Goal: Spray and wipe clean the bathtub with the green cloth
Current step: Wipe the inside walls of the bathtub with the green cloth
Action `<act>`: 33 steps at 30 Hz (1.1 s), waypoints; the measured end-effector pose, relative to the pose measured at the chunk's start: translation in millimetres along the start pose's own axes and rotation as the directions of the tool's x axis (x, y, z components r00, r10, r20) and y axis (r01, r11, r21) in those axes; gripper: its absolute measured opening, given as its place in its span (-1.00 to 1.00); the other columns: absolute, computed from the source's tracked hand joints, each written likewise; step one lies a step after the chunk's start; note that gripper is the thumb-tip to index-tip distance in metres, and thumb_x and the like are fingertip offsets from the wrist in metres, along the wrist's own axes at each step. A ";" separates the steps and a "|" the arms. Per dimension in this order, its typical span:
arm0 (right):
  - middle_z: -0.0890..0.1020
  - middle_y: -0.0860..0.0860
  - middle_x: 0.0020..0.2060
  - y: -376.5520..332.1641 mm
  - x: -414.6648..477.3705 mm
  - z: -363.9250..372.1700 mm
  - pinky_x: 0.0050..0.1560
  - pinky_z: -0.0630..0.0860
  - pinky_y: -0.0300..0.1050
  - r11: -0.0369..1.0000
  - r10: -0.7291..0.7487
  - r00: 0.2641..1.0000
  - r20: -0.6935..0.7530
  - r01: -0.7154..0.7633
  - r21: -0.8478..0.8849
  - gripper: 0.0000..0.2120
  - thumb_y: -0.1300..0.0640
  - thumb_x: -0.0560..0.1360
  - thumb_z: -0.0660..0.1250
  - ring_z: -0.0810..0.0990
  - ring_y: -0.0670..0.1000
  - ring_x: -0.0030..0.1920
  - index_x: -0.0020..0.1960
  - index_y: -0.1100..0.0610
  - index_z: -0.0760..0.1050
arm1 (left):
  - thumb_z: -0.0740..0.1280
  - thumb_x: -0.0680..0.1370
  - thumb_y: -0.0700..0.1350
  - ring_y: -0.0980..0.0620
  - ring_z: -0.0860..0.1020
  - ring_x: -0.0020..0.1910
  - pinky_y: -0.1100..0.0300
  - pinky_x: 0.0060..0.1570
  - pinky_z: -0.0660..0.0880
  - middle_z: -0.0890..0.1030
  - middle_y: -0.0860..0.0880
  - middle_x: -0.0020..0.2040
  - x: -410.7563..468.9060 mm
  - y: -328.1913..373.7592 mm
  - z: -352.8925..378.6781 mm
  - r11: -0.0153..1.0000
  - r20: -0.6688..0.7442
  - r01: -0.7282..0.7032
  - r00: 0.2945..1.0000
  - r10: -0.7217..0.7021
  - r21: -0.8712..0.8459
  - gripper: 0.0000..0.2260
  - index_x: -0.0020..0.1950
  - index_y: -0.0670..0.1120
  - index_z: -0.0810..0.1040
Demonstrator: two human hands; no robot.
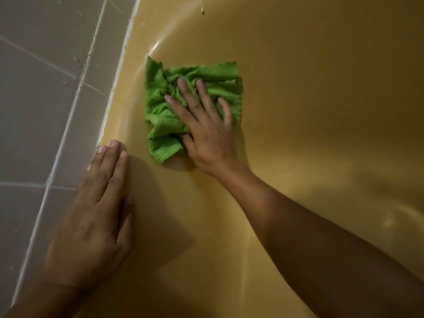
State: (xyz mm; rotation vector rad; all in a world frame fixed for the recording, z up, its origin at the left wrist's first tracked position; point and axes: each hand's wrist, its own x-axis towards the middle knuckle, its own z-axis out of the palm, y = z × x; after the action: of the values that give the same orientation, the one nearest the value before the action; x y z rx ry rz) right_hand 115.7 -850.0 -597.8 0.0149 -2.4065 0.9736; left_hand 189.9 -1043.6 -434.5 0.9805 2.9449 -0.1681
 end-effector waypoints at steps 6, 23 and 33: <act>-0.06 0.09 0.66 0.4 4.8 3.3 0.54 -0.17 0.43 0.994 0.082 0.996 0.020 -0.080 -0.072 -0.24 -0.11 0.57 0.19 -0.19 0.21 0.64 0.67 -0.03 -0.04 | 0.08 0.62 -0.08 -0.07 -0.05 0.69 0.01 0.64 -0.07 0.02 -0.09 0.71 3.7 -0.9 0.8 1.000 -0.011 0.007 1.000 -0.007 0.029 -0.38 0.69 -0.17 0.07; -0.11 0.05 0.67 78.1 60.2 -60.8 0.60 -0.13 0.25 0.531 -0.578 0.682 0.447 0.731 -0.428 -0.35 -0.12 0.69 0.11 -0.12 0.20 0.65 0.67 -0.12 -0.13 | 0.08 0.65 -0.03 -0.08 -0.01 0.69 0.03 0.65 -0.08 0.07 -0.13 0.69 14.7 -8.7 10.6 0.993 -0.102 -0.007 0.995 0.019 0.116 -0.40 0.68 -0.18 0.10; -0.30 0.03 0.64 101.2 79.8 -80.4 0.59 -0.18 0.31 0.115 -0.635 0.283 0.719 0.955 -0.275 -0.35 -0.05 0.67 0.10 -0.27 0.18 0.63 0.63 -0.14 -0.19 | 0.10 0.61 0.09 -0.18 0.04 0.67 -0.07 0.64 0.04 0.09 -0.19 0.68 20.5 -9.8 18.5 0.980 -0.143 0.002 0.989 0.027 0.201 -0.31 0.67 -0.23 0.13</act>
State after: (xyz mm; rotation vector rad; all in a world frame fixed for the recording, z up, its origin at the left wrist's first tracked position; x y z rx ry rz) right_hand 65.1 -708.4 -576.3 1.3487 -2.3054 -0.6106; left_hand 167.6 -1041.4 -453.3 1.0779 3.1008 -0.4190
